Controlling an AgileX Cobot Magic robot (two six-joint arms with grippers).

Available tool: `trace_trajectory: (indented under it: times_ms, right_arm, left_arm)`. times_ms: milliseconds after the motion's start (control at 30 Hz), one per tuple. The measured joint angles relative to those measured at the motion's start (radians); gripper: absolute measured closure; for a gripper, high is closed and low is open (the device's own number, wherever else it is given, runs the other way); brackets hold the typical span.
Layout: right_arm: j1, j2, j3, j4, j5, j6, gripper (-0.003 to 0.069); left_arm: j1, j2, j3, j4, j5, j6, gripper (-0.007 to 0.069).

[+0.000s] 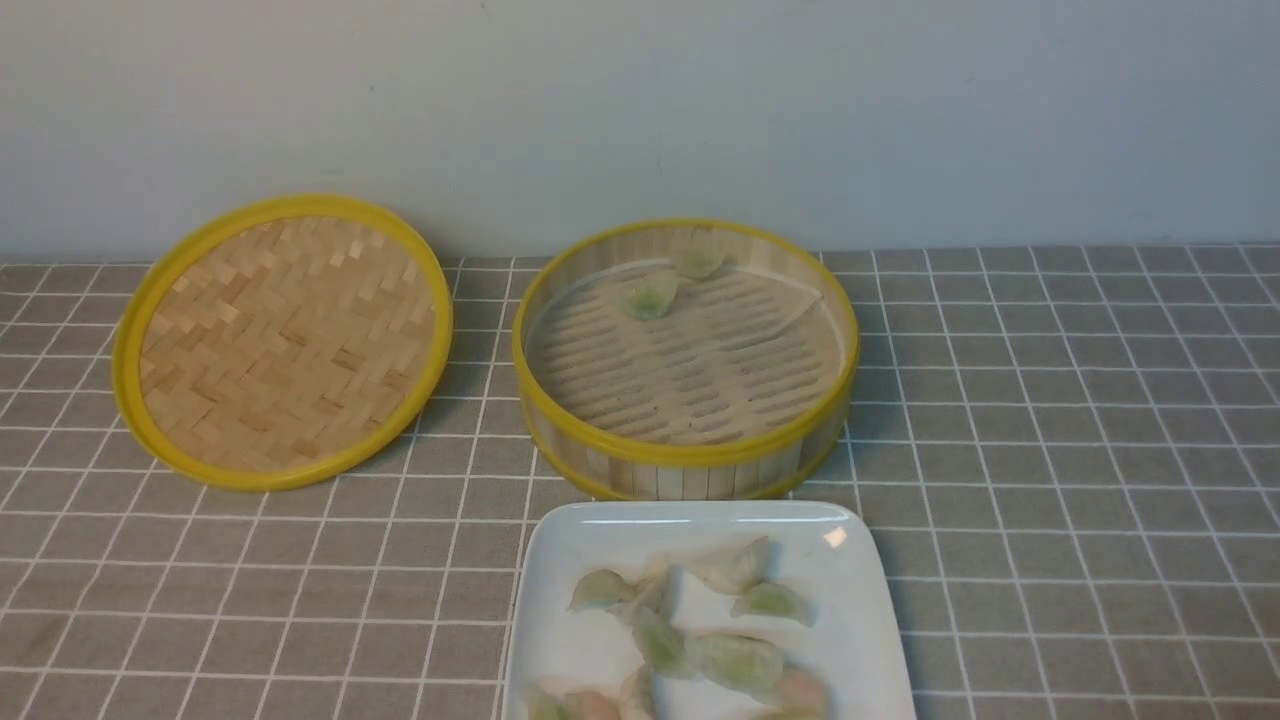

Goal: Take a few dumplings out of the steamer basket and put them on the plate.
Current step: Use the left arm to grab a dumpling from the steamer

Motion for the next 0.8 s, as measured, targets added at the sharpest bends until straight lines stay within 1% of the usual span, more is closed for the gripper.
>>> trace_trajectory:
  times_ms: [67,133,233,333,433,500,567,667,800]
  right_arm:
    - [0.0,0.0,0.0,-0.002,-0.002,0.0,0.0673]
    - [0.0,0.0,0.002,-0.002,-0.02,0.0,0.0673]
    - [0.0,0.0,0.009,0.032,-0.094,0.011,0.0673]
    - [0.0,0.0,0.009,0.114,-0.223,0.038,0.0673]
    - [0.0,0.0,0.009,0.203,-0.332,0.066,0.0673]
    - [0.0,0.0,0.009,0.247,-0.398,0.076,0.0673]
    - [0.0,0.0,0.009,0.262,-0.427,0.08,0.0673]
    - [0.0,0.0,0.009,0.271,-0.443,0.08,0.0673]
    - [0.0,0.0,0.009,0.273,-0.446,0.081,0.0673]
  left_arm:
    - [0.0,0.008,-0.02,-0.008,-0.036,0.001,0.0629]
    - [0.0,0.044,-0.076,-0.006,-0.027,0.005,0.0629]
    - [0.0,0.18,-0.22,0.037,0.065,0.006,0.0629]
    - [0.0,0.365,-0.42,0.105,0.28,0.007,0.0629]
    - [0.0,0.591,-0.668,0.172,0.572,0.027,0.0629]
    - [0.0,0.753,-0.834,0.194,0.767,0.085,0.0629]
    - [0.0,0.876,-0.945,0.201,0.93,0.146,0.0629]
    - [0.0,1.049,-1.077,0.193,1.084,0.229,0.0629]
    - [-0.003,1.22,-1.162,0.167,1.177,0.312,0.0629]
